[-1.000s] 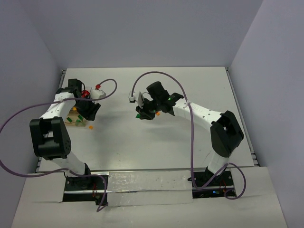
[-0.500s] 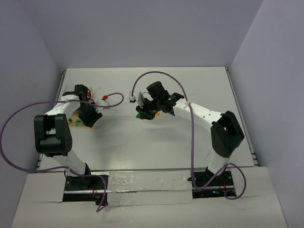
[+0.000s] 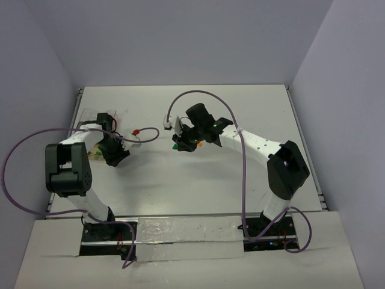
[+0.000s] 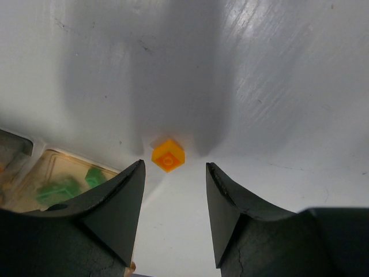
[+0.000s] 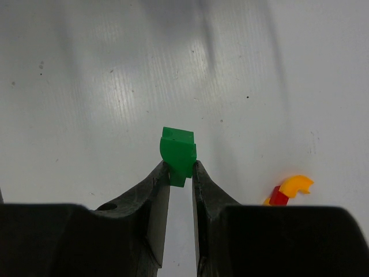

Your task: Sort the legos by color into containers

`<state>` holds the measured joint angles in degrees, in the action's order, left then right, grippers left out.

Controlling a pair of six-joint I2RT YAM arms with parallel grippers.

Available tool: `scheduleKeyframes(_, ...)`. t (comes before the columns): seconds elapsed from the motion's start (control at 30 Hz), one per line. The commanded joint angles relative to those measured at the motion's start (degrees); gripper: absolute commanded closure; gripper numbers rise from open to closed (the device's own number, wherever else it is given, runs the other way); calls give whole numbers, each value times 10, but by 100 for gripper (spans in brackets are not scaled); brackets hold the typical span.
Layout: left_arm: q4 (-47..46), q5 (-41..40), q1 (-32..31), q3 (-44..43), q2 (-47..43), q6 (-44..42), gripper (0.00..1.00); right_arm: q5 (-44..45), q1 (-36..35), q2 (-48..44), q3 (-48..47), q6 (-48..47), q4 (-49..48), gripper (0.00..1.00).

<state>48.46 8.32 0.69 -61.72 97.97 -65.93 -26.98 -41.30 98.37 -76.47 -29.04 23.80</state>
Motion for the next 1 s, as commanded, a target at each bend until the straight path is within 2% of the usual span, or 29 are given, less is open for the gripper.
scheduleKeyframes(0.0,-36,10,-2,8,11,-18,45,3,2,-21,-20,-5,6,100)
scheduleKeyframes(0.23,-66,8,-2,21,16,-16,48,3,2,-15,-25,-4,8,100)
scheduleKeyframes(0.33,-71,8,-2,24,16,-19,56,4,3,-15,-27,-4,9,100)
scheduleKeyframes(0.47,-79,6,-2,30,12,-21,76,7,3,-15,-27,-6,9,100)
scheduleKeyframes(0.67,-75,16,-26,20,-2,-8,87,8,2,-14,-27,-7,8,100)
scheduleKeyframes(0.8,-46,69,-42,-43,-15,43,96,7,2,-12,-31,-5,8,100)
scheduleKeyframes(0.97,-6,149,-30,-147,-18,150,100,6,3,-13,-29,-5,5,100)
